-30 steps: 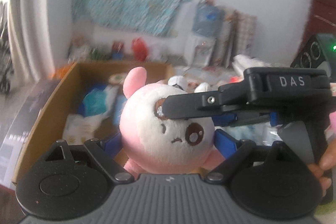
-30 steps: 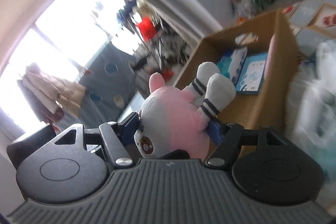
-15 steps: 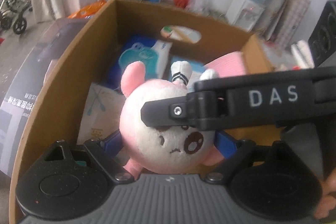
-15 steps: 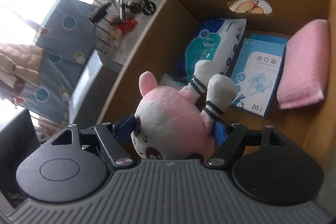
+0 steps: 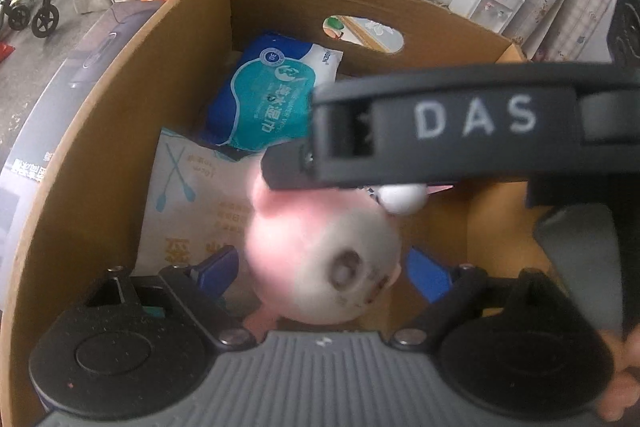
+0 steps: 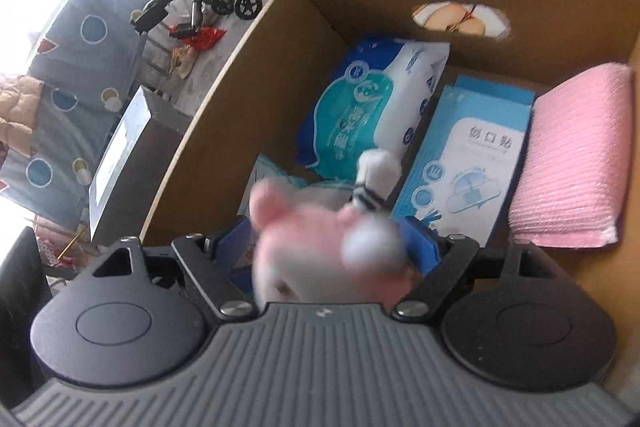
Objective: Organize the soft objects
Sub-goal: 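Open both grippers to release the plush, then move back toward the pile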
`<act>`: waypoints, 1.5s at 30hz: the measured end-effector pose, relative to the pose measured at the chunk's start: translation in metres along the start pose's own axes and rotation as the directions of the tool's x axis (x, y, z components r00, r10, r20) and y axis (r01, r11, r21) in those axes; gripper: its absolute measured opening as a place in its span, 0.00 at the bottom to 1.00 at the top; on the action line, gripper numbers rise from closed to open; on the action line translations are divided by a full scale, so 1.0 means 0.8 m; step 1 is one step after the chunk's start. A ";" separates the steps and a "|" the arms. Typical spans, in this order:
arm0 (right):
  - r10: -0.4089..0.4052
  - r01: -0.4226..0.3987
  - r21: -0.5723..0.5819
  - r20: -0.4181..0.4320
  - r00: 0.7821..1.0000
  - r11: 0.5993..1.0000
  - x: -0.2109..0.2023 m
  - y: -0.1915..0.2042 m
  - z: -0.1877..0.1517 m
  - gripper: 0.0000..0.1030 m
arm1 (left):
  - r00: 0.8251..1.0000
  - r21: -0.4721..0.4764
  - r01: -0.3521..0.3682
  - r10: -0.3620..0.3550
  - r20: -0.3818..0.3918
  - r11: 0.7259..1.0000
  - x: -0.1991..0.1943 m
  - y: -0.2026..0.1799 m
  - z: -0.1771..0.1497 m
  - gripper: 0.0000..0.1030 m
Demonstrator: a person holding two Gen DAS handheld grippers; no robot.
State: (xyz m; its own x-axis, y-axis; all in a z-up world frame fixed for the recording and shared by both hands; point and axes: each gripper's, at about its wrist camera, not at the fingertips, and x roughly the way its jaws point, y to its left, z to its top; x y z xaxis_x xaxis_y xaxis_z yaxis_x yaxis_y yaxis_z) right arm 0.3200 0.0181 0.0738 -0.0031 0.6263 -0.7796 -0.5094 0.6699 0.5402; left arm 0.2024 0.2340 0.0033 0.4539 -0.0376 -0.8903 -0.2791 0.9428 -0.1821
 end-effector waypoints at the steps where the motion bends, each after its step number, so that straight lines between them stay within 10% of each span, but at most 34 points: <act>1: 0.002 -0.002 0.000 0.007 1.000 1.000 -0.004 0.000 0.000 0.80 | 1.000 0.002 0.001 -0.001 0.007 1.000 -0.003 -0.001 -0.001 0.90; 11: 0.101 -0.108 0.034 0.170 0.980 0.994 -0.076 -0.007 -0.017 0.80 | 0.994 0.015 -0.019 0.017 0.112 1.000 -0.047 -0.017 -0.015 0.90; 19: 0.323 -0.374 0.033 0.440 0.838 0.927 -0.222 -0.044 -0.142 0.84 | 0.936 0.147 0.098 -0.142 0.322 0.984 -0.149 -0.056 -0.086 0.93; 29: 0.211 -0.356 0.098 0.652 0.728 0.929 -0.349 -0.133 -0.310 0.88 | 0.851 0.394 0.180 -0.344 0.396 0.901 -0.176 -0.160 -0.206 0.95; 45: -0.022 -0.293 0.336 0.690 0.724 0.895 -0.368 -0.242 -0.476 0.89 | 0.834 0.580 0.327 -0.517 0.195 0.746 -0.095 -0.287 -0.283 0.95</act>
State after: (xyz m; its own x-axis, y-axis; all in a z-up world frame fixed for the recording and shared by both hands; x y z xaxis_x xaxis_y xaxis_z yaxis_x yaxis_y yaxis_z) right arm 0.0922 -0.4474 0.0780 0.6026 0.7134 -0.3578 -0.1656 0.5503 0.8184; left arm 0.0405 -0.0545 0.0184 0.6878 -0.4538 -0.5666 0.4307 0.8834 -0.1846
